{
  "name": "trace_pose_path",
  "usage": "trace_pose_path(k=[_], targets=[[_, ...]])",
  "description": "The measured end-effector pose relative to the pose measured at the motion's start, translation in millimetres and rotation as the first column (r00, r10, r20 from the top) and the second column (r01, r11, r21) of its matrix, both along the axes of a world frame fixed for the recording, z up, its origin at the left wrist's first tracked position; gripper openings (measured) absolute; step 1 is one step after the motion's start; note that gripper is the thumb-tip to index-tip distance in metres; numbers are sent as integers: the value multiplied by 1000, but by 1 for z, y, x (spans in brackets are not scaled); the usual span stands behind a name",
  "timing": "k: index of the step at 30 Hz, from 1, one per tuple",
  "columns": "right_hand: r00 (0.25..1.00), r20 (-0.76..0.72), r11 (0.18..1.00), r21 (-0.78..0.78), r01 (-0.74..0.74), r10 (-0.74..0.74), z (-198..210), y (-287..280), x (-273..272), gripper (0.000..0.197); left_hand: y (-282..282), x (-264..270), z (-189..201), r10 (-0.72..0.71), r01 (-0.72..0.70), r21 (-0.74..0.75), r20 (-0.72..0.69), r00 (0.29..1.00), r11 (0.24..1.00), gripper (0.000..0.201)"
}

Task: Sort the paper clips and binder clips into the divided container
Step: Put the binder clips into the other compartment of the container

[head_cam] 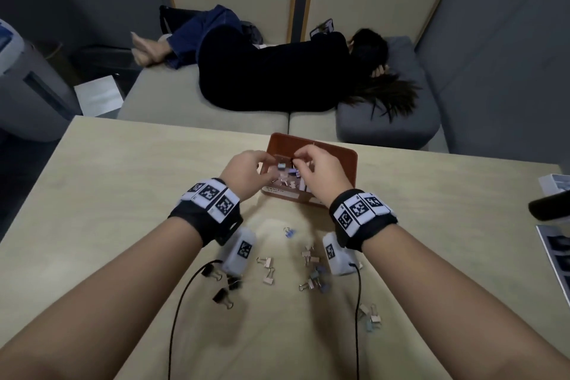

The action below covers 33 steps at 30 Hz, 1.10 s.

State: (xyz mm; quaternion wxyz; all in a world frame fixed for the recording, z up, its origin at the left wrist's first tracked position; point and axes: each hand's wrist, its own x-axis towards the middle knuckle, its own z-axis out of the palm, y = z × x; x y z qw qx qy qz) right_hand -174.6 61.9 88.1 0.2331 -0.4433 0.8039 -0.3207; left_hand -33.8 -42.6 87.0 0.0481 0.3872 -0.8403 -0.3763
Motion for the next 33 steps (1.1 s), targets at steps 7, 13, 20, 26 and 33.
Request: trace_pose_path(k=[7,13,20,26,33], targets=[[941,13,872,371,-319,339,-57,53,24,26,40,72,-59,-37,11,124,210,977,992,37],[948,-20,845,459,-274,319,-103,56,43,36,102,68,-99,-215,176,141,342,915,974,69],[976,-24,889,417,-186,216,-117,67,40,7,115,63,-111,-232,204,112,375,898,973,38],[997,29,953,293,-77,71,-98,91,12,8,104,60,-111,-222,174,160,360,906,972,34],[957,101,837,466,-286,271,-100,106,21,26,105,58,-113,-141,107,117,338,931,987,23]])
